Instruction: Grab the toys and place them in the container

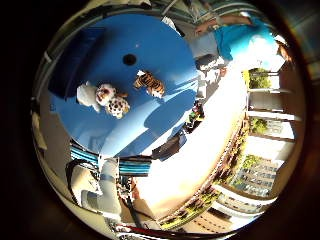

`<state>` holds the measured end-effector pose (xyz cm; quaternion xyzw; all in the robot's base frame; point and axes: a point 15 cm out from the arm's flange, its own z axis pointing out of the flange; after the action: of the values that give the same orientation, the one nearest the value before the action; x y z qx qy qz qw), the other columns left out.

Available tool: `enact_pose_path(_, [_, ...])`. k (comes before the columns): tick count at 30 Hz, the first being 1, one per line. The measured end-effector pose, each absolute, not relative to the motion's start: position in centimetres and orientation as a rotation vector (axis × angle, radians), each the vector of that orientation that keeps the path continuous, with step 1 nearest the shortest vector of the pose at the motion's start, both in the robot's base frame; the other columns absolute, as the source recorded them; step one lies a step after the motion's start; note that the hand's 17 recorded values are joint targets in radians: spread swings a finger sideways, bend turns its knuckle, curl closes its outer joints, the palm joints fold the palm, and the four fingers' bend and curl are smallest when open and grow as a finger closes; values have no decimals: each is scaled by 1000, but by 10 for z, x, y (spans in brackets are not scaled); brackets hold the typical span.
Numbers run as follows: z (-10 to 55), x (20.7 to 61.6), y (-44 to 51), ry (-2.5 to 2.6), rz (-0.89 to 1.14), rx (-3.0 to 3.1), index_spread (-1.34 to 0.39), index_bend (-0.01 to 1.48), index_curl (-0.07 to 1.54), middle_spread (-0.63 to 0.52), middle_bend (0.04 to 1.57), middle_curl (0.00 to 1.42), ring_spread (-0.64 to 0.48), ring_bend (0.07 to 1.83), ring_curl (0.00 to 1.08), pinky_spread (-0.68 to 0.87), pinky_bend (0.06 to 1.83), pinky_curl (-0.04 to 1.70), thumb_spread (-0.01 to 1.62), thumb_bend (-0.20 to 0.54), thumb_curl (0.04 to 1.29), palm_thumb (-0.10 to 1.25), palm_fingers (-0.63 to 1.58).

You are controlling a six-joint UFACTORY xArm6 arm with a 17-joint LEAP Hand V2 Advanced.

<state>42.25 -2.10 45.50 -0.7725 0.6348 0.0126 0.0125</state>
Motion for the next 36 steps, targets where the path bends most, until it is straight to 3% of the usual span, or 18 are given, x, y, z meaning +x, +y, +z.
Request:
enact_pose_path(18, [327, 516, -111, 2187, 123, -2269, -147, 143, 272, 63, 174, 298, 284, 298, 342, 470, 548, 290, 1165, -30, 390, 641, 185])
enact_pose_path(31, [180, 525, -119, 2274, 426, -2315, -44, 156, 251, 114, 190, 323, 308, 338, 339, 491, 617, 283, 1104, -31, 391, 612, 184])
enact_pose_path(36, [147, 525, -129, 2322, 430, -2357, 1, 148, 244, 103, 212, 338, 309, 390, 341, 496, 628, 266, 1090, -28, 391, 629, 282])
